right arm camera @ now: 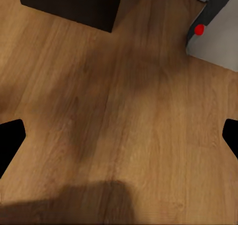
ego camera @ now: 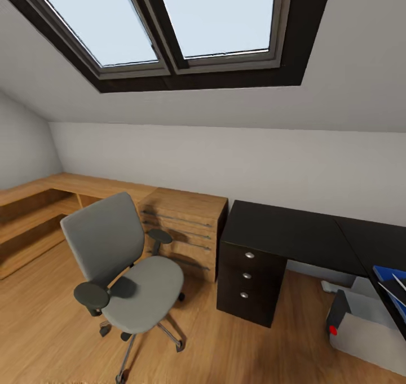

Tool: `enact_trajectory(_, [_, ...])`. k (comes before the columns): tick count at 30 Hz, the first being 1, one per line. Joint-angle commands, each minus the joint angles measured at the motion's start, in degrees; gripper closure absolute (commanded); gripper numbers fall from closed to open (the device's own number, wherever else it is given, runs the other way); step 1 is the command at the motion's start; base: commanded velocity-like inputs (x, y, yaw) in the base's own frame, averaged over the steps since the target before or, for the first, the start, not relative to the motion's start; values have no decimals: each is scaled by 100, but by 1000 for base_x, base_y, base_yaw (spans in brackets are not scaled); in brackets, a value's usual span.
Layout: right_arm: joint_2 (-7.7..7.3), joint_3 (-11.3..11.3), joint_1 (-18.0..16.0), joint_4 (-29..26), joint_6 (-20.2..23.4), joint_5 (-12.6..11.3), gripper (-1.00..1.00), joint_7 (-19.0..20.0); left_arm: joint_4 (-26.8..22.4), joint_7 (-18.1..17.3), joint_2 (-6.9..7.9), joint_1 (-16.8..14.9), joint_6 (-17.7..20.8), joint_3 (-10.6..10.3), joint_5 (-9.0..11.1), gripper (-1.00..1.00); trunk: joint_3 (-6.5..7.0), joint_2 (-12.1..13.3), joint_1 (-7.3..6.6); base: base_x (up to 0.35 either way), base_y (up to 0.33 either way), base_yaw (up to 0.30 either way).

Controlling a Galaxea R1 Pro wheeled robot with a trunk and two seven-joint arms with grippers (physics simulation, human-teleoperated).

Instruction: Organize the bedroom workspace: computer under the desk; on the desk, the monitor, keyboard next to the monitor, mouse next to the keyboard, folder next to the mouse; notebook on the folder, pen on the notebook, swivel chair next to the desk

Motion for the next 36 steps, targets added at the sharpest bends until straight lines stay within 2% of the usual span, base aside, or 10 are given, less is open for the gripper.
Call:
enact_trajectory(1, [-4,52,24,10,-58,-8,-100,-39,76,-10,7,1,-116,-51,30,-100,-7,-6,1,0,0,275])
enact_trajectory(4, [-27,49,140,13,-268,-8,-100,-42,307,-236,9,1,-328,-55,30,-100,-7,-6,1,0,0,275])
enact_trajectory(7, [-50,47,315,14,-577,-8,-100,-44,475,-621,13,1,-466,-61,35,-100,-7,-6,1,0,0,274])
enact_trajectory(8, [-60,51,413,15,-806,-4,-100,-43,537,-857,12,1,-525,-59,35,-100,-7,-6,1,0,0,274])
enact_trajectory(10, [-64,55,455,15,-923,-2,-100,-44,561,-955,10,1,-560,-58,28,-100,-7,-6,1,0,0,274])
enact_trajectory(13, [-66,58,491,15,-1027,-1,-100,-42,581,-1040,8,1,-650,-59,17,-100,-7,-6,1,0,0,274])
enact_trajectory(19, [-64,61,522,16,-1127,3,-100,-45,611,-1121,-2,1,-1201,-80,-6,-100,-7,-6,1,0,0,275])
enact_trajectory(21, [-65,62,525,16,-1135,4,-100,-45,614,-1128,-5,1,-1276,-84,-11,-100,-7,-6,1,0,0,274])
enact_trajectory(29, [-64,62,528,16,-1183,6,-100,-46,627,-1356,-4,1,-1396,-85,-8,-100,-7,-6,1,0,0,274])
enact_trajectory(36, [-67,61,536,16,-1185,5,-100,-46,629,-1372,-5,1,-1378,-79,1,-100,-7,-6,1,0,0,272])
